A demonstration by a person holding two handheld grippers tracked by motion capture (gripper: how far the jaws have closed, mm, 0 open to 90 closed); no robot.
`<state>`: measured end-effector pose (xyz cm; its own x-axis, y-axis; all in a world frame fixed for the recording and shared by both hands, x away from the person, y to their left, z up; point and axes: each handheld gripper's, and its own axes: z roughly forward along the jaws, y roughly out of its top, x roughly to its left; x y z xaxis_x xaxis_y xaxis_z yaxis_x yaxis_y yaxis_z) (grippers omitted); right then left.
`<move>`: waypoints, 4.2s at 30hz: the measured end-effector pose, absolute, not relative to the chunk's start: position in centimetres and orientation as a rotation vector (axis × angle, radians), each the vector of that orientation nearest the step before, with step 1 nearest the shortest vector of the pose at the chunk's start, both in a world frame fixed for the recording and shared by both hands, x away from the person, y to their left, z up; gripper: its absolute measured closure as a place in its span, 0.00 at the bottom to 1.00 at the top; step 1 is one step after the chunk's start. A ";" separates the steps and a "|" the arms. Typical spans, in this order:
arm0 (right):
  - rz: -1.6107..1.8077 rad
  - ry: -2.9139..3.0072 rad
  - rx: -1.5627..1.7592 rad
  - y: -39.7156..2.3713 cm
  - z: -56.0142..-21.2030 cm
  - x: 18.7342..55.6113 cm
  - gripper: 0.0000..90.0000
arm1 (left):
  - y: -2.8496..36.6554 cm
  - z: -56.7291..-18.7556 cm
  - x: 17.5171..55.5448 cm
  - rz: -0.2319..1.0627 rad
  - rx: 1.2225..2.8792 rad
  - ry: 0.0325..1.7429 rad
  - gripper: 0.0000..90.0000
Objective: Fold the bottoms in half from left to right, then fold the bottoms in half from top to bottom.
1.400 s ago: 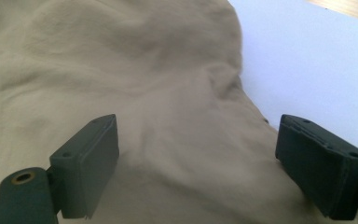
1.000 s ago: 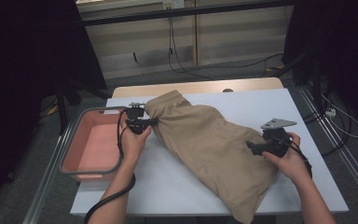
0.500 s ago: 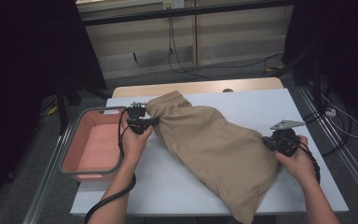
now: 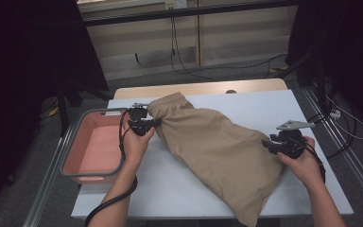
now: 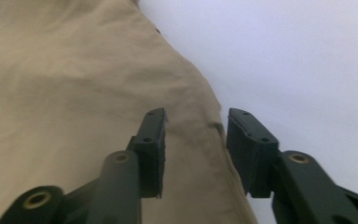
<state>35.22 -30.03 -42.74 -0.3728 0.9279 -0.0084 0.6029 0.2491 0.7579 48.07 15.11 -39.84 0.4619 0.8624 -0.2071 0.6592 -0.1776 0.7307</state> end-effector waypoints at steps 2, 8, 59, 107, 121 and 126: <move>0.949 2.068 1.381 -29.6 -42.6 35.3 0.54 | 15.1 -39.7 48.2 0.329 1.916 1.276 0.96; 0.964 2.106 1.369 -28.6 -43.0 35.5 0.37 | 15.3 -39.2 48.6 0.365 1.924 1.295 0.96; 1.038 2.121 1.320 -26.7 -42.8 35.8 0.16 | 11.7 -37.0 44.5 0.346 1.950 0.967 0.97; 1.026 2.175 1.231 -24.4 -42.7 36.4 0.16 | 9.4 -42.3 39.0 0.087 2.130 0.711 0.59; 1.029 2.197 1.202 -23.5 -42.8 36.8 0.16 | 11.3 -42.6 39.4 0.045 2.095 0.826 0.39; 1.031 2.199 1.199 -23.5 -42.8 36.8 0.16 | 11.8 -42.7 39.7 0.053 2.081 0.853 0.34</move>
<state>36.81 -23.50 -42.77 -0.5336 0.8455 -0.0194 0.5258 0.3496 0.7754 39.66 11.80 -42.68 0.7650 0.5894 -0.2595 0.5528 -0.3942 0.7342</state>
